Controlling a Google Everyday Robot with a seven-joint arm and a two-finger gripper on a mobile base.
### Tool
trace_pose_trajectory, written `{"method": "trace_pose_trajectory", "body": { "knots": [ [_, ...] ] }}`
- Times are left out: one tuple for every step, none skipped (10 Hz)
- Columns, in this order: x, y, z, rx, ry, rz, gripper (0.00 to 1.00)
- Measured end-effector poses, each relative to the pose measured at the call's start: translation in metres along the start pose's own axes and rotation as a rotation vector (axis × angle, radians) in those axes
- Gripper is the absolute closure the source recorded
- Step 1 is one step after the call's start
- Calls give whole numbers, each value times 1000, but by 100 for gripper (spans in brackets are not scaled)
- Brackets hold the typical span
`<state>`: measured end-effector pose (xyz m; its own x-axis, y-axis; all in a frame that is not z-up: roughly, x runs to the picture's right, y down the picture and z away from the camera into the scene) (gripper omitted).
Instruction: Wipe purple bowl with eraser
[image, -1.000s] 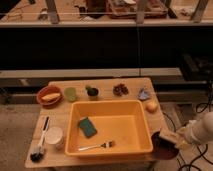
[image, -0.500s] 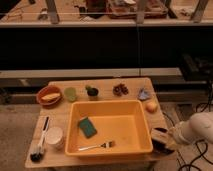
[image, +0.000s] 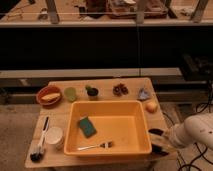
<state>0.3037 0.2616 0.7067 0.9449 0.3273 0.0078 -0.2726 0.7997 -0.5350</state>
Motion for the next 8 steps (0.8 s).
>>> {"method": "trace_pose_trajectory", "body": {
  "knots": [
    [3,0,-3,5,4,1,100],
    [10,-2,-7,14,13,9,100],
    [18,-6,-11,26,21,23,100],
    [28,-11,-17,37,26,40,100],
    [35,-13,-22,43,26,54,100],
    [42,-15,-29,49,27,72,100],
    [48,-18,-33,53,28,85,100],
    [54,-20,-35,56,28,100,100]
  ]
}}
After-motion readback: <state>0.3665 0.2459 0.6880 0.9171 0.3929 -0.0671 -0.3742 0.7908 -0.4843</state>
